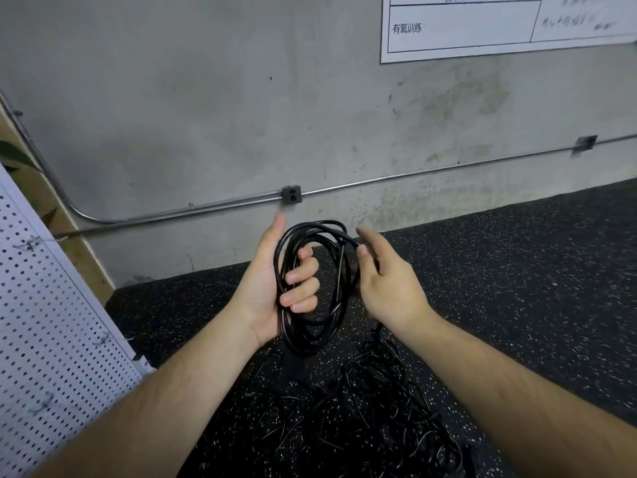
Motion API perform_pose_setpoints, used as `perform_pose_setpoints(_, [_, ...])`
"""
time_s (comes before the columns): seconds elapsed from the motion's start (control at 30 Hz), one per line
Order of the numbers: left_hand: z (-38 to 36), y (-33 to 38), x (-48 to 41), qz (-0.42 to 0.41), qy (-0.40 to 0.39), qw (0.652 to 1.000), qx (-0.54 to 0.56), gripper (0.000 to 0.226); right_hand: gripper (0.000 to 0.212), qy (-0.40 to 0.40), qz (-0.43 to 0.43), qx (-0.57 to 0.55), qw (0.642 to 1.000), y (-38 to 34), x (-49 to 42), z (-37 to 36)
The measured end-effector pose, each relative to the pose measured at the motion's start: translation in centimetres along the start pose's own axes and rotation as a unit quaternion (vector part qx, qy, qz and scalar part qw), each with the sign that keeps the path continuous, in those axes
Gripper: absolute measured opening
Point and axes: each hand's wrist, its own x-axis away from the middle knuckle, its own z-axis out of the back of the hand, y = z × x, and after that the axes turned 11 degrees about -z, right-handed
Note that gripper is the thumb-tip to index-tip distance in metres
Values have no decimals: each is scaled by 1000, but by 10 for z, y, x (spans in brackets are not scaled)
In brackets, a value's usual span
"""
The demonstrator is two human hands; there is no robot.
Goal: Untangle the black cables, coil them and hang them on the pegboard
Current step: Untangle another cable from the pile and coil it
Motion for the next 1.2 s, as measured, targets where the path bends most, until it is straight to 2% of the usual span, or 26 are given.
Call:
perform_pose_setpoints(0.13, [1,4,-1,-29,48,998,-33,38,33,-14,18,19,1000,0,-3,8])
perform_pose_setpoints(0.17, [1,4,-1,-32,50,997,-39,36,41,-31,12,33,999,-3,-1,9])
perform_pose_setpoints(0.27, [-2,3,0,-26,31,998,-38,31,86,-100,-33,43,994,-2,2,8])
perform_pose_setpoints(0.33, [-1,2,2,3,1,999,-42,40,102,-126,-50,10,991,-4,2,8])
perform_pose_setpoints(0.37, [-1,2,4,27,-25,998,-53,49,101,-127,-45,-10,991,-4,1,8])
perform_pose_setpoints(0.43, [-2,0,7,57,-70,992,-85,57,83,-116,-18,-35,993,-6,-1,6])
perform_pose_setpoints(0.57, [-8,-4,7,17,-19,982,-185,56,30,-105,-43,-79,990,-13,-3,6])
perform_pose_setpoints(0.63, [-9,-6,5,-39,32,962,-268,51,14,-134,-80,-158,975,-17,-4,10])
perform_pose_setpoints(0.73, [-1,-5,2,-110,85,907,-398,31,15,-175,-102,-219,954,-21,-2,14])
perform_pose_setpoints(0.83, [6,-8,-1,-127,91,854,-495,20,18,-192,-75,-222,953,-22,-2,14])
perform_pose_setpoints(0.9, [7,-14,-1,-154,84,823,-541,24,15,-172,-35,-203,963,-24,-1,12])
perform_pose_setpoints(0.97, [4,-20,0,-191,66,807,-555,21,13,-117,17,-155,981,-19,-5,3])
perform_pose_setpoints(1.03, [0,-25,0,-202,53,798,-565,21,24,-81,33,-171,981,-16,-9,-5])
perform_pose_setpoints(1.1, [-5,-27,1,-212,45,776,-592,22,53,-70,21,-206,976,-16,-12,-7])
perform_pose_setpoints(1.17, [-7,-28,1,-230,48,754,-613,20,75,-59,15,-187,980,-17,-13,-6])
perform_pose_setpoints(1.2, [-7,-28,0,-237,57,742,-624,17,79,-55,20,-161,985,-19,-11,-6])
